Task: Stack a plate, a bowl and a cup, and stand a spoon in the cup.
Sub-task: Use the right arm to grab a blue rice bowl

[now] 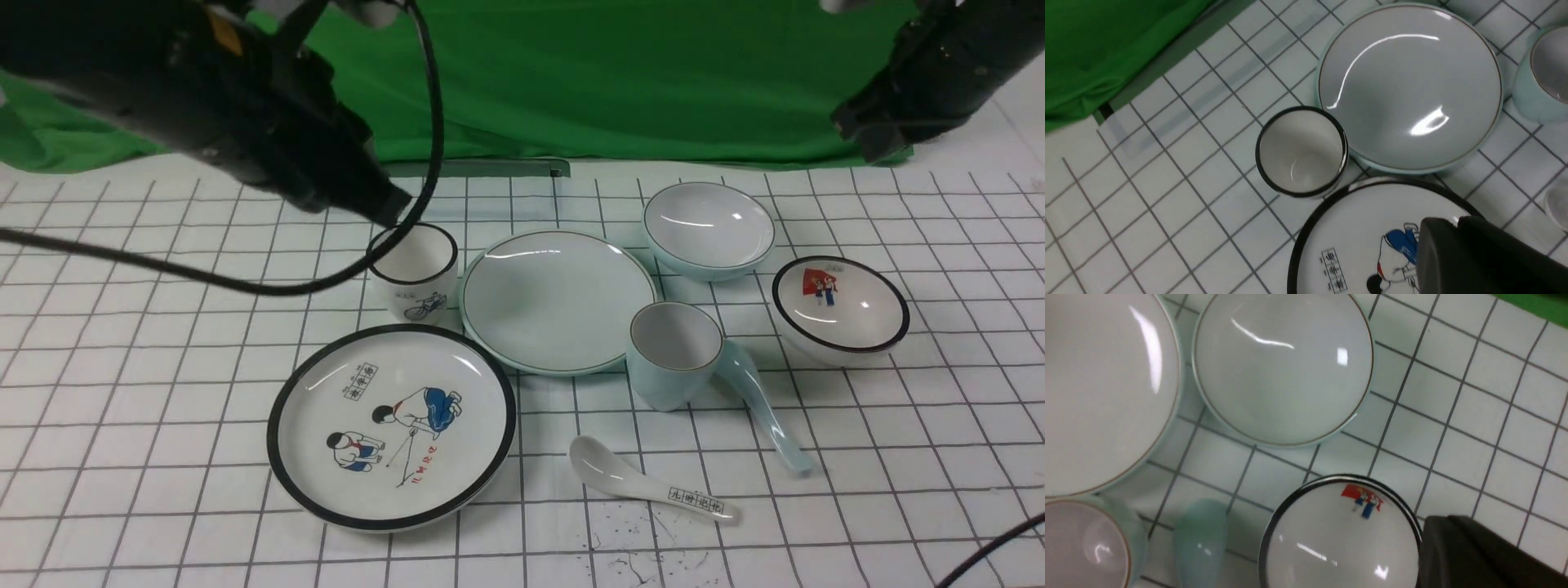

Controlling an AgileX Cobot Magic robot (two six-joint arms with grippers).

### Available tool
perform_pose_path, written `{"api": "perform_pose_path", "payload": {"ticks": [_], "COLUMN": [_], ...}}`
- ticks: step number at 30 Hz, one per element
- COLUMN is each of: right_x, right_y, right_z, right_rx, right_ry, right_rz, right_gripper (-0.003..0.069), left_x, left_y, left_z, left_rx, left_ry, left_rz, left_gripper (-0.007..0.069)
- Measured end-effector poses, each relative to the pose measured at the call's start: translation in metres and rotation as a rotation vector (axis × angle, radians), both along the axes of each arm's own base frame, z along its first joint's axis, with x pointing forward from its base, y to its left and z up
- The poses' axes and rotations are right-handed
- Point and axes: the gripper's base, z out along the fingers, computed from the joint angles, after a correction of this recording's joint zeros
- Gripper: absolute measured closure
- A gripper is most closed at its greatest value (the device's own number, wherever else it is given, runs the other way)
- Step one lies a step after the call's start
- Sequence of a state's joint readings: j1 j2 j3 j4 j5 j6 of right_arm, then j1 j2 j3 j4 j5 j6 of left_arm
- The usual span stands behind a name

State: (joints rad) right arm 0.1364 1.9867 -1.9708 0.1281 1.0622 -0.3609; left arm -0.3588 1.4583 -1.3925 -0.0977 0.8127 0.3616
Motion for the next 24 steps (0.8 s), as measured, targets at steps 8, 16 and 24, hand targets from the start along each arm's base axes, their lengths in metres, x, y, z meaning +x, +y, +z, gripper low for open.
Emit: {"api": "perform_pose_path", "payload": {"ticks": [8,16,24], "right_x": [0.043,0.067,0.077], "right_y": [0.006,0.009,0.013], "right_z": [-0.037,-0.075,-0.106], "right_rx": [0.036,0.079,0.104], "right_ry": [-0.001,-0.011,0.019], "right_rz": [-0.063,-0.136,-0.148], "right_gripper": [0.0274,0.016,0.0197], "left_x": [0.02,0.023,0.024], "left_y": [-0.007,-0.008,-0.009], "left_z": [-0.013,-0.013,-0.012], "left_rx": [0.005,0.0,-0.008], "left_ry": [0.014,0.0,-0.022], "left_rz": [0.003,0.005,0.007], "left_gripper": [0.0634,0.0634,0.0634]}}
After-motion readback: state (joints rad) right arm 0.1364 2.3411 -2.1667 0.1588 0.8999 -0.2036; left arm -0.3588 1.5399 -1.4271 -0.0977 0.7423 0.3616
